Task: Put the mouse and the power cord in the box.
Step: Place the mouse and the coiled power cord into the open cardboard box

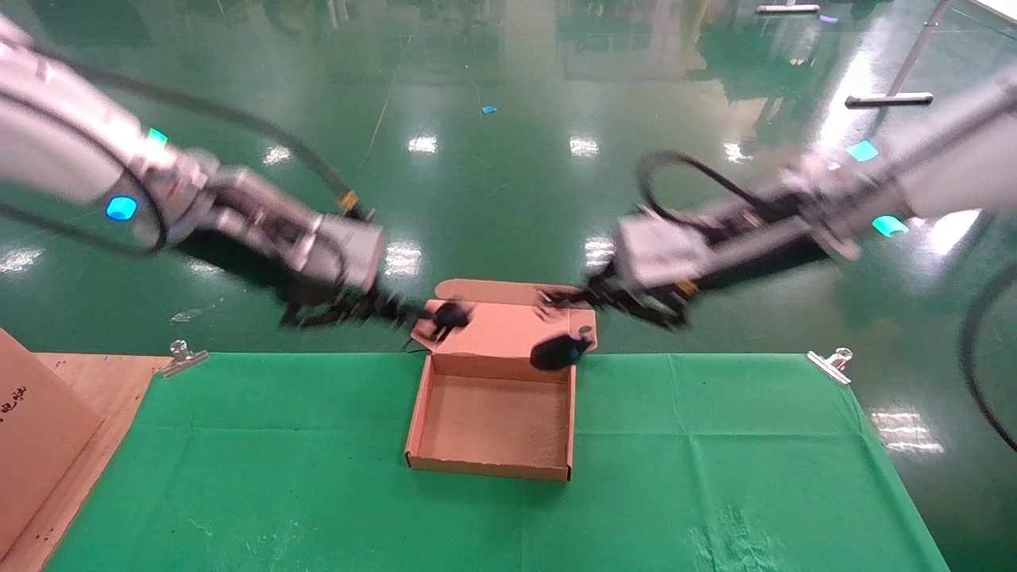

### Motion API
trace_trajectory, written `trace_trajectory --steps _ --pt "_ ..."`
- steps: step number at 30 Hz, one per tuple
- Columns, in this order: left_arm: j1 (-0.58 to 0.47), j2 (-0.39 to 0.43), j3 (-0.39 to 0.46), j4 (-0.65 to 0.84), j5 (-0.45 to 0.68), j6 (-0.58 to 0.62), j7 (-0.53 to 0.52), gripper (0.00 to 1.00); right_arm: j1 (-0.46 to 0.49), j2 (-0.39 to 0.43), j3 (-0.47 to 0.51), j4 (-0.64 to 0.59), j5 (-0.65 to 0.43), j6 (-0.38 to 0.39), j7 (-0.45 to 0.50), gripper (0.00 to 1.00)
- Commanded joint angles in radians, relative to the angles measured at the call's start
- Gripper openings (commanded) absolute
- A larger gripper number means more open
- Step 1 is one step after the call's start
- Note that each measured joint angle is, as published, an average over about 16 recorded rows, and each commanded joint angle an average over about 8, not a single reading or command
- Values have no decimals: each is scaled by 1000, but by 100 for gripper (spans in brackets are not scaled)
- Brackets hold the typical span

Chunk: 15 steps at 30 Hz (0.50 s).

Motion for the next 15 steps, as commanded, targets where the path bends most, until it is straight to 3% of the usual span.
trace_trajectory --steps 1,10,15 --pt "-28 23 -6 -12 -3 -14 -2 0 26 -35 1 24 -3 25 37 0" --pt "-60 83 0 64 3 -38 61 0 65 -89 -6 2 -16 52 59 0" --pt "14 121 23 76 37 -175 91 0 68 -86 -3 -11 -7 35 52 0"
